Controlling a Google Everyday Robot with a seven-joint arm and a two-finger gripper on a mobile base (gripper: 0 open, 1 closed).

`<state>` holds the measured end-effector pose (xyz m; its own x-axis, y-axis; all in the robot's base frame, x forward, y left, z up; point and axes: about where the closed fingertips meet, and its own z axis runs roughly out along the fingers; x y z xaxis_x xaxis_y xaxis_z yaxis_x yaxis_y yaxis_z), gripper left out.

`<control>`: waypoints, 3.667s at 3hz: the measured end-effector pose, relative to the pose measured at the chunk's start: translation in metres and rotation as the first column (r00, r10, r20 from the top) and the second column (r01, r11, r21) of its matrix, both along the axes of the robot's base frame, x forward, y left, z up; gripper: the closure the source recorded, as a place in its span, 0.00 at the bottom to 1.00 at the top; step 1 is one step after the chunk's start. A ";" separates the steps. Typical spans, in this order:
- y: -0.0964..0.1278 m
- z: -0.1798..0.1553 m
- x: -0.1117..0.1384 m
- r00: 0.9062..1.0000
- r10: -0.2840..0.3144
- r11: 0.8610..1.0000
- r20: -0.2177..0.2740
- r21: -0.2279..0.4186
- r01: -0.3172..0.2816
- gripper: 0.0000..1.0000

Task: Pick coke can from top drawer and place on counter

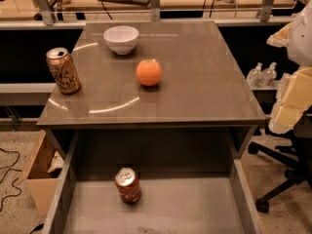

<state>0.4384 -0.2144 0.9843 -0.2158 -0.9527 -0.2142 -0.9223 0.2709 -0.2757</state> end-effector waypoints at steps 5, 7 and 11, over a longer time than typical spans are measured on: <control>0.052 -0.124 -0.042 0.993 0.060 0.930 0.105 0.355 -0.094 0.00; 0.097 -0.185 -0.051 0.980 0.085 0.854 0.182 0.494 -0.166 0.00; 0.178 -0.259 -0.031 0.969 0.145 0.697 0.198 0.675 -0.242 0.00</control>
Offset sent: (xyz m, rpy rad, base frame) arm 0.0067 0.0151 -0.0347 0.1096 0.0117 0.0305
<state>0.4074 -0.0360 0.7252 0.0303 -0.5446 -0.8382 -0.9485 0.2488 -0.1959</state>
